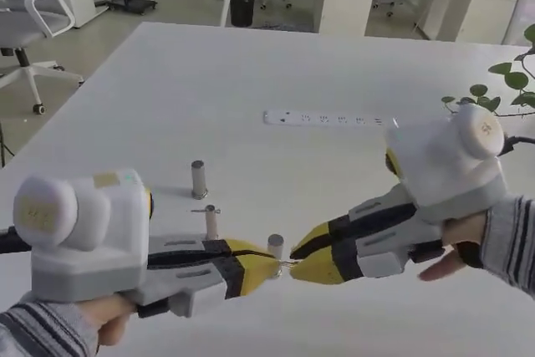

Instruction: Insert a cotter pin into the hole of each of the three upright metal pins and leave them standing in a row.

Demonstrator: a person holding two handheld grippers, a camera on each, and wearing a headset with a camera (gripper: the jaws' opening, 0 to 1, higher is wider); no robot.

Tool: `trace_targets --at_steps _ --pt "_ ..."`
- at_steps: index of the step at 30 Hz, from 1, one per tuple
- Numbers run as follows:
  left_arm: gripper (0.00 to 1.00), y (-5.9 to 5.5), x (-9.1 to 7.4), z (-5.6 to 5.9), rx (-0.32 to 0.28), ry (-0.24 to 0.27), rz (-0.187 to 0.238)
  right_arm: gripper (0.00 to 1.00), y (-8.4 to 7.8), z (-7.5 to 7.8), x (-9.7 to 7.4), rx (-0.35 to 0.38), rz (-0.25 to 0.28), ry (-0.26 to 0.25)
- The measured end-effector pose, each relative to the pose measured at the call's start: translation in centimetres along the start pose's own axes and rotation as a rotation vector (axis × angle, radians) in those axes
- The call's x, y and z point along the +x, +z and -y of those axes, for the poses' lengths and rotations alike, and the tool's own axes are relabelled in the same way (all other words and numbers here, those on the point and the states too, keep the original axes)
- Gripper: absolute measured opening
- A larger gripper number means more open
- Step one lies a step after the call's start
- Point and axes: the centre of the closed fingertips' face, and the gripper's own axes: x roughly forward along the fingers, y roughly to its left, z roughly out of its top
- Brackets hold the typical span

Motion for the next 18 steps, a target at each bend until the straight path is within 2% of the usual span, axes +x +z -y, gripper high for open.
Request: trace_targets --at_steps 2,6,10,18 --pt "0.0 0.0 0.0 0.3 0.003 -0.016 0.002 0.08 -0.3 0.4 -0.1 0.004 -0.003 0.004" --pt "0.0 0.1 0.0 1.1 -0.006 -0.056 0.01 0.06 -0.6 -0.5 0.0 0.027 -0.005 0.049" --pt "0.0 0.1 0.0 1.5 -0.013 -0.077 0.013 0.03 -0.9 -0.9 0.1 0.021 -0.016 0.065" --pt "0.0 0.0 0.1 1.9 -0.02 -0.093 0.013 0.01 -0.8 -1.3 0.0 0.014 -0.017 0.078"
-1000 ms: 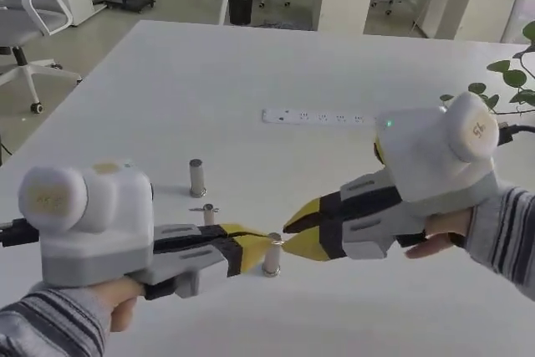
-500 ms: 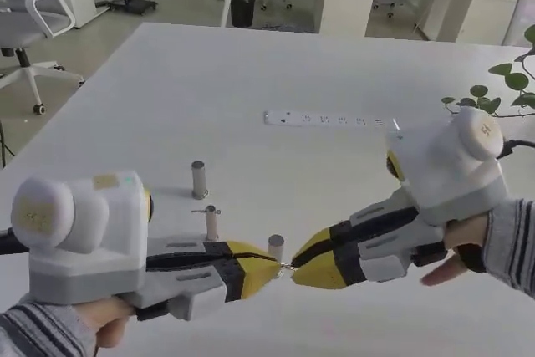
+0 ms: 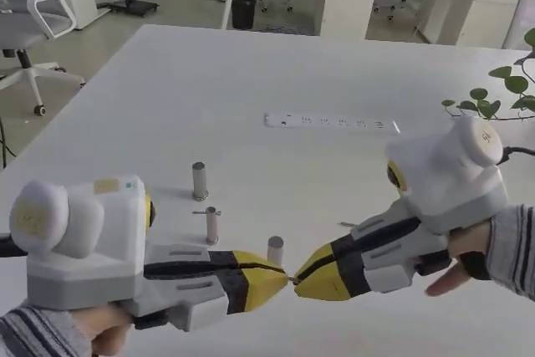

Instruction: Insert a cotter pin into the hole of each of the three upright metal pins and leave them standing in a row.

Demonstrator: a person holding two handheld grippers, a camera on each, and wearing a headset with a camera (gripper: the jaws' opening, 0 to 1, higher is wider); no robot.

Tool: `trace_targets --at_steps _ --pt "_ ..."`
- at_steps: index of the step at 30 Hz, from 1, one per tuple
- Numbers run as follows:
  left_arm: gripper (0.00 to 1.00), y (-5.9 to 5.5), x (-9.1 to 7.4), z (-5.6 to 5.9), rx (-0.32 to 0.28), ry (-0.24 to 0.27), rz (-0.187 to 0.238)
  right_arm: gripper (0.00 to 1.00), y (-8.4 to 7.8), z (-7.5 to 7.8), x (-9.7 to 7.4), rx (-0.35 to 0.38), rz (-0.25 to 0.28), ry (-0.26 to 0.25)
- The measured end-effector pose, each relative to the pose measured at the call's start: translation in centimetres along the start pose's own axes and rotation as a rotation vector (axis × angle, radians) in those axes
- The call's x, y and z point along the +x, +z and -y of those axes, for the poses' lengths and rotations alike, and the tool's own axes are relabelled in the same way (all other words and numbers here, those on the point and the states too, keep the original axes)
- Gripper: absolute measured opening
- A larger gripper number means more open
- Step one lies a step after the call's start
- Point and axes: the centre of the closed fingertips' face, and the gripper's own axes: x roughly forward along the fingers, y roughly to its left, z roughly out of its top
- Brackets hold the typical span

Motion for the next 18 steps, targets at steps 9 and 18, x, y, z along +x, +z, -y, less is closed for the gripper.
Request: trace_targets --at_steps 9,18 --pt "0.0 0.1 0.1 0.1 0.019 0.002 -0.008 0.0 0.1 0.0 -0.1 -0.076 -0.034 -0.019" --pt "0.07 -0.3 0.4 -1.2 0.083 0.082 -0.033 0.0 -1.2 1.4 0.1 -0.196 -0.157 -0.096"
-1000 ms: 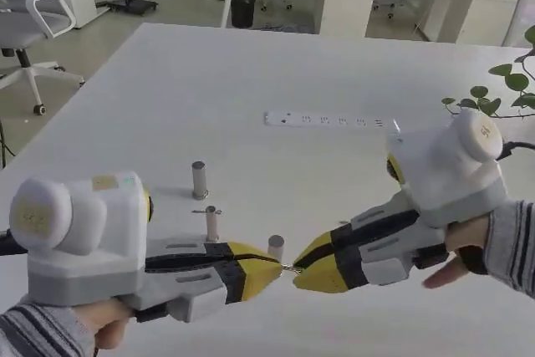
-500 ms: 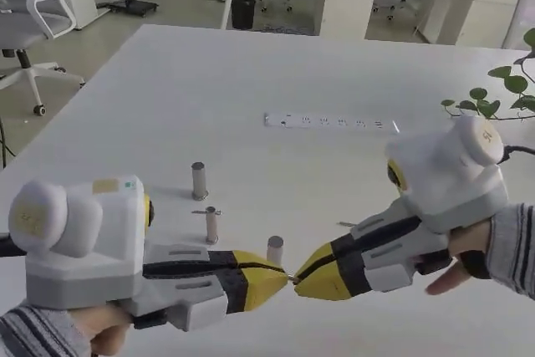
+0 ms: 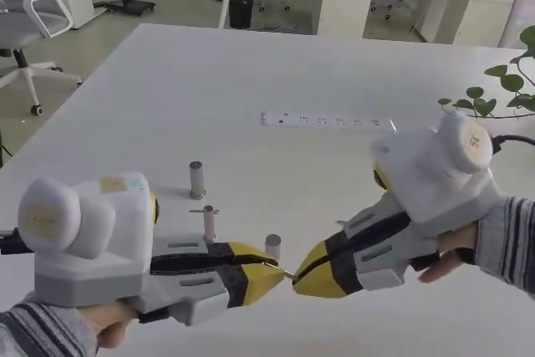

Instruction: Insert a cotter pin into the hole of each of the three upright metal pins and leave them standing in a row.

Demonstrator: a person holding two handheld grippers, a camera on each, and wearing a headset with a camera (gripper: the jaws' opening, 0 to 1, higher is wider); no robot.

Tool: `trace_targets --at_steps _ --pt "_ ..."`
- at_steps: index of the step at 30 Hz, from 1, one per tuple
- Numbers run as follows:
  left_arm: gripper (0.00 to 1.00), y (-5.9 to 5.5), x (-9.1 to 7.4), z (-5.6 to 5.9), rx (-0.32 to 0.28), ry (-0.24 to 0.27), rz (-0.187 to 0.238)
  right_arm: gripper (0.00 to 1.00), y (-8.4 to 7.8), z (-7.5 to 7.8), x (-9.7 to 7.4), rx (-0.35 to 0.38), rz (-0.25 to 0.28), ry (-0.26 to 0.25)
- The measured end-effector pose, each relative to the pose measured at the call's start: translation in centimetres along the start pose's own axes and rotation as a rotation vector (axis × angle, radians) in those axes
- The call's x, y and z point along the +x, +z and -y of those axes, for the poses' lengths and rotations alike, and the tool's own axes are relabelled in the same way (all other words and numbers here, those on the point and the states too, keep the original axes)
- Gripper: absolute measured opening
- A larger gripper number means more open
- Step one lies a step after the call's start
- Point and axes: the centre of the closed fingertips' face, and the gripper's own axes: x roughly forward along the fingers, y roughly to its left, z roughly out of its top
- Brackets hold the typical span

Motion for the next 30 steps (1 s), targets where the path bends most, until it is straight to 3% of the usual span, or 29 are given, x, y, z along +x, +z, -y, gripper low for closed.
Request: trace_targets --at_steps 6,13,16,22,26,30 --pt "0.12 -0.4 0.3 -1.1 0.048 0.08 -0.007 0.0 -1.5 2.2 -0.2 -0.007 -0.086 -0.086" --pt "0.14 -0.6 0.2 -3.4 0.049 0.212 0.016 0.0 -2.5 4.2 -0.7 -0.008 -0.151 -0.157" --pt "0.17 -0.9 0.3 -4.6 0.041 0.277 0.02 0.0 -3.3 5.6 -0.9 -0.009 -0.204 -0.212" --pt "0.21 -2.1 1.2 -6.2 0.026 0.354 -0.005 0.0 -4.5 7.3 -0.9 -0.017 -0.274 -0.271" --pt "0.22 -3.0 1.7 -7.5 -0.003 0.407 -0.017 0.0 -5.2 8.1 -0.6 0.0 -0.301 -0.28" --pt "0.21 -3.6 2.4 -8.0 -0.029 0.425 -0.018 0.0 -5.8 8.7 -0.4 -0.018 -0.334 -0.294"
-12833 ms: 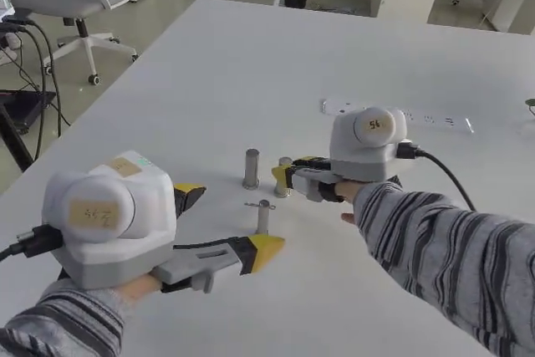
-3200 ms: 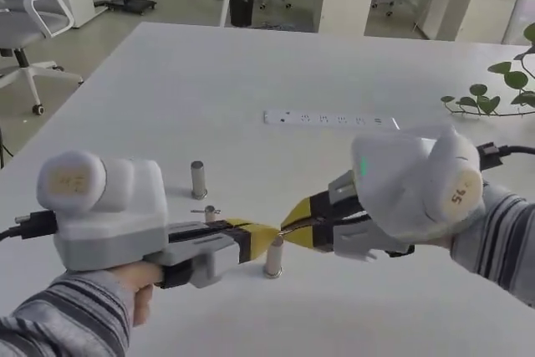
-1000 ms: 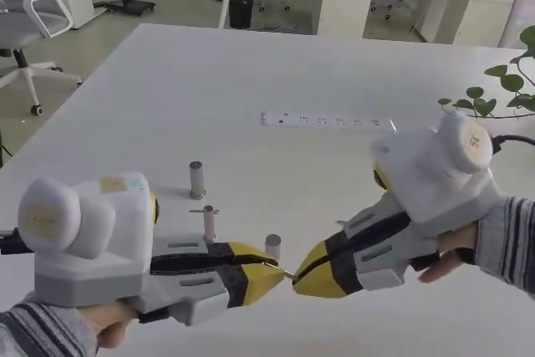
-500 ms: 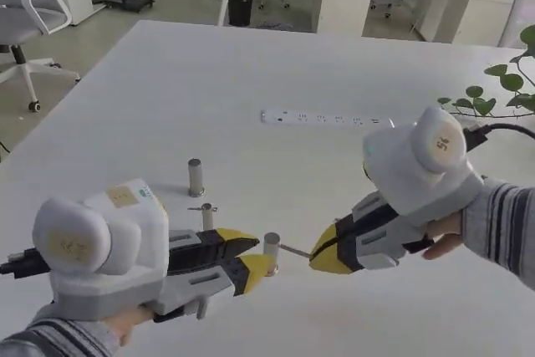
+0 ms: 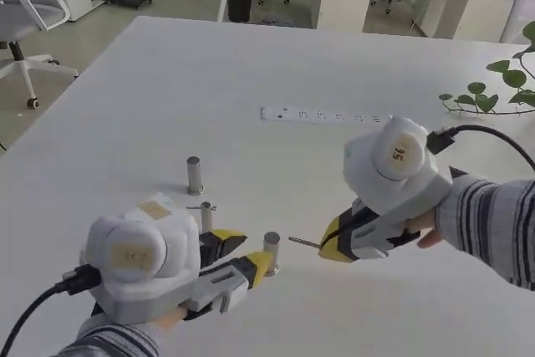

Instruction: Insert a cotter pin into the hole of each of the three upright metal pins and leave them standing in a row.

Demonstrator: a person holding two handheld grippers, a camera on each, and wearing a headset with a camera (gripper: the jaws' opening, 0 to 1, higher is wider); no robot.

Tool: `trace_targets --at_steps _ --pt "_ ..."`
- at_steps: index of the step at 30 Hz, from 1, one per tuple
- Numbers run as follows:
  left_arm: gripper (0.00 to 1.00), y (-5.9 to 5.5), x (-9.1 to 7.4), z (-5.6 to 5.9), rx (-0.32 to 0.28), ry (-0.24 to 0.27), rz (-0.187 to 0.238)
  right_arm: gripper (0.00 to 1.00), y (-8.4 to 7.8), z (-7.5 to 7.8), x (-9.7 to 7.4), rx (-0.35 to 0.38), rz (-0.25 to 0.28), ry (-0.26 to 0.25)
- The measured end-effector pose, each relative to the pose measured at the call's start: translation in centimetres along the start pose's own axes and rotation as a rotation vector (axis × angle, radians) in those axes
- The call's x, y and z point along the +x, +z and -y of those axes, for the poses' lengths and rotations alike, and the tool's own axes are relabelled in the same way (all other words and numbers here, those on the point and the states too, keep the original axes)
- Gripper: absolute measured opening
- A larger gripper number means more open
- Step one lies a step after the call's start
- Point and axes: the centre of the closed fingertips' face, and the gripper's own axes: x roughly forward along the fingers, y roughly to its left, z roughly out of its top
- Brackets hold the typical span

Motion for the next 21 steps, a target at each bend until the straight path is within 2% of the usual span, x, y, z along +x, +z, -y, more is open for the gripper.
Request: trace_targets --at_steps 7,18,21 --pt "0.21 -1.1 1.4 -0.3 -0.036 0.029 -0.029 0.0 0.0 0.2 0.8 -0.022 -0.01 0.004" --pt "0.2 -2.1 3.3 -0.1 -0.043 0.053 -0.07 0.0 0.1 0.3 1.2 -0.078 -0.019 0.007" --pt "0.19 -2.4 3.7 0.0 -0.017 0.055 -0.092 0.0 0.2 0.4 1.2 -0.085 -0.017 0.004"
